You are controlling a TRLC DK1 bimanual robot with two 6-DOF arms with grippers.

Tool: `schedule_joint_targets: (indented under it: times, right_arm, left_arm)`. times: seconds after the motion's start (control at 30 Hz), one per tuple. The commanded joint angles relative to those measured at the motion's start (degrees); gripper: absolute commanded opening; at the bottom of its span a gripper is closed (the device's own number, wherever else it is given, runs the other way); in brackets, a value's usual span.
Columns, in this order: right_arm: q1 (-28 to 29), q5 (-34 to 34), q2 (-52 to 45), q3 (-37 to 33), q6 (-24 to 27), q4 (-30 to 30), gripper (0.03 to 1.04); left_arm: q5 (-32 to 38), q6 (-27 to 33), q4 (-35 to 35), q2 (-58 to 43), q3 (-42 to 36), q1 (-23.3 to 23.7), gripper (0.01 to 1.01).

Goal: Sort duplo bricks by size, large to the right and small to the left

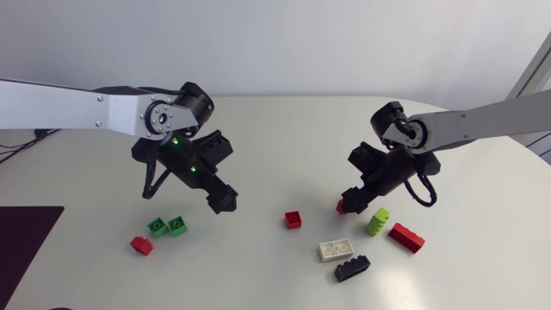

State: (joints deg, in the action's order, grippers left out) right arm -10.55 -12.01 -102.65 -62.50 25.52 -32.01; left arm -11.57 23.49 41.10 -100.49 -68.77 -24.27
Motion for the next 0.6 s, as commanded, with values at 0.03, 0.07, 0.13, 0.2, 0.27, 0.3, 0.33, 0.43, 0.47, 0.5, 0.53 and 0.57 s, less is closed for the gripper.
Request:
schedule_joint_targets:
  times: [0.03, 0.07, 0.13, 0.2, 0.27, 0.3, 0.33, 0.43, 0.47, 0.5, 0.53, 0.57]
  right_arm:
    - [-0.4, -0.2, 2.9, 1.4, -0.9, -1.1, 1.00]
    - [-0.4, -0.2, 3.4, 1.5, -1.1, -1.1, 1.00]
    - [-0.3, -0.2, 4.7, 1.8, -1.3, -1.5, 1.00]
    - [0.1, -0.2, 6.0, 2.0, -1.3, -2.4, 1.00]
    - [0.7, -0.3, 7.5, 2.7, -1.3, -2.6, 1.00]
    - [1.1, -0.3, 8.2, 3.1, -1.2, -2.6, 1.00]
    - [1.5, -0.4, 8.6, 3.3, -1.1, -2.8, 1.00]
    - [2.8, -0.6, 9.8, 4.9, -0.6, -3.1, 1.00]
    - [3.2, -0.6, 10.1, 5.5, -0.4, -3.1, 1.00]
    - [3.6, -1.0, 10.4, 5.9, -0.3, -3.1, 1.00]
    - [4.0, -1.3, 10.5, 6.3, -0.1, -2.9, 1.00]
    - [4.3, -1.3, 10.6, 6.5, 0.0, -2.8, 1.00]
  left_arm:
    - [-0.2, 0.8, -0.1, -0.5, -0.9, -3.4, 0.987]
    - [-0.2, 0.7, -0.1, -1.2, -1.9, -4.3, 0.987]
    - [-0.2, 0.1, 0.0, -3.6, -4.6, -6.8, 0.987]
    - [-0.2, -0.2, 0.4, -5.9, -7.1, -9.1, 0.987]
    - [-0.3, -0.6, 0.5, -7.7, -9.1, -11.6, 0.987]
    - [-0.3, -0.8, 0.5, -8.8, -10.1, -12.9, 0.987]
    - [-0.2, -0.8, 0.5, -9.6, -10.9, -13.9, 0.987]
    - [-0.2, -0.7, 0.6, -12.9, -13.1, -16.7, 0.987]
    - [-0.2, -0.6, 0.6, -13.7, -13.4, -17.3, 0.987]
    - [-0.2, -0.5, 0.6, -14.2, -13.4, -17.8, 0.987]
    - [-0.2, -0.5, 0.6, -14.6, -13.3, -18.3, 0.987]
    - [-0.2, -0.3, 0.6, -15.0, -13.3, -18.8, 0.987]
